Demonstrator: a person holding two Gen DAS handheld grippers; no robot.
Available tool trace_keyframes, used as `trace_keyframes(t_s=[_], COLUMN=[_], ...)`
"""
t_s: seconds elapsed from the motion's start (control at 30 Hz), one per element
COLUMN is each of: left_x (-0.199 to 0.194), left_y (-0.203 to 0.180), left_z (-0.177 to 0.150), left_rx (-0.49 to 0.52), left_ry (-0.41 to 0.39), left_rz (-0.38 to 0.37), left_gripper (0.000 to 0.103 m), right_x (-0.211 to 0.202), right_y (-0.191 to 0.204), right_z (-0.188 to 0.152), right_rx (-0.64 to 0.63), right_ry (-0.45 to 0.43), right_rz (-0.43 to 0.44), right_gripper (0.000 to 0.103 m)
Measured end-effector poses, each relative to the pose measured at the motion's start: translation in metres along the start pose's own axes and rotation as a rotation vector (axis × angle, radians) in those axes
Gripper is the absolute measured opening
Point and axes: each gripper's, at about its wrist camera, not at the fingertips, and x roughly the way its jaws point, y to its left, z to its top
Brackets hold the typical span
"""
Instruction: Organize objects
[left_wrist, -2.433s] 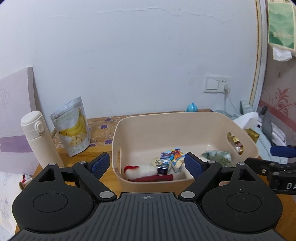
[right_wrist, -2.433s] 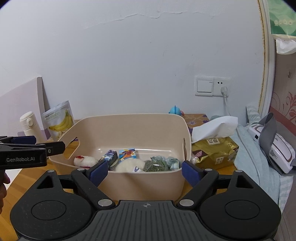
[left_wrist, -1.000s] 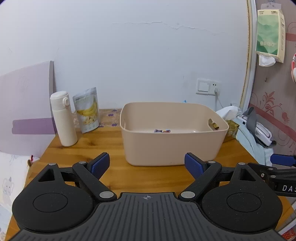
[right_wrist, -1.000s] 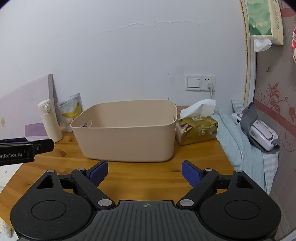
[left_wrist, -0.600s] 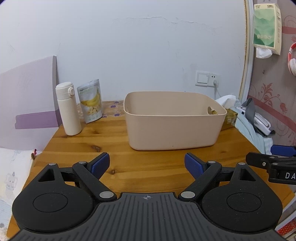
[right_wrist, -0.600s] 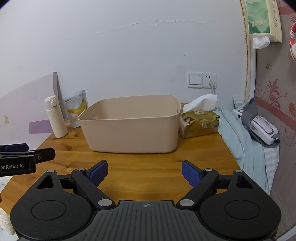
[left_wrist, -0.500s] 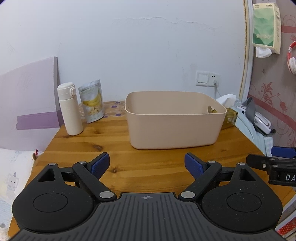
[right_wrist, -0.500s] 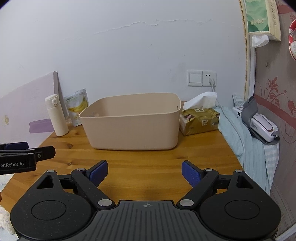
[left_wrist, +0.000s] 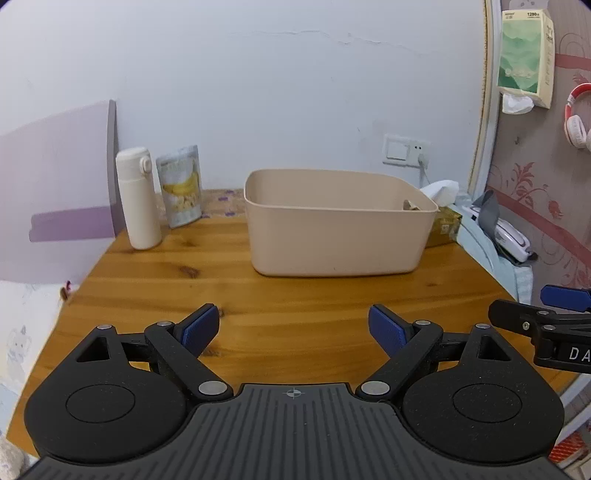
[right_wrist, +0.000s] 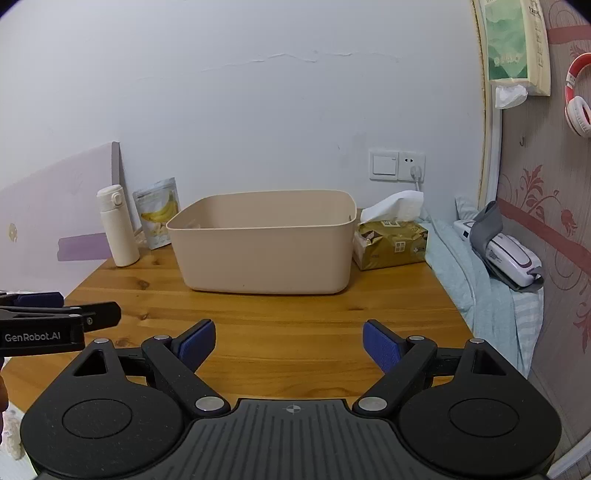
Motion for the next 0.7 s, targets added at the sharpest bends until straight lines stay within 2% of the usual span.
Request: trace_keyframes(t_s=[0.3, 0.7], left_x=[-0.004, 0.008], left_y=[0.001, 0.001], left_z=[-0.007, -0.016], left_rx=[0.004, 0.033], left_ry=[0.026, 0.068], left_rz=[-0.002, 0.019], left_gripper=[0.090, 0.089], right_x=[-0.005, 0.013], right_y=[0.002, 0.005], right_z=[-0.007, -0.013], right_rx=[-0.009, -0.015], right_ry=[0.023, 0.071], right_rz=[0.004, 0.002], right_gripper=[0.089, 0.089])
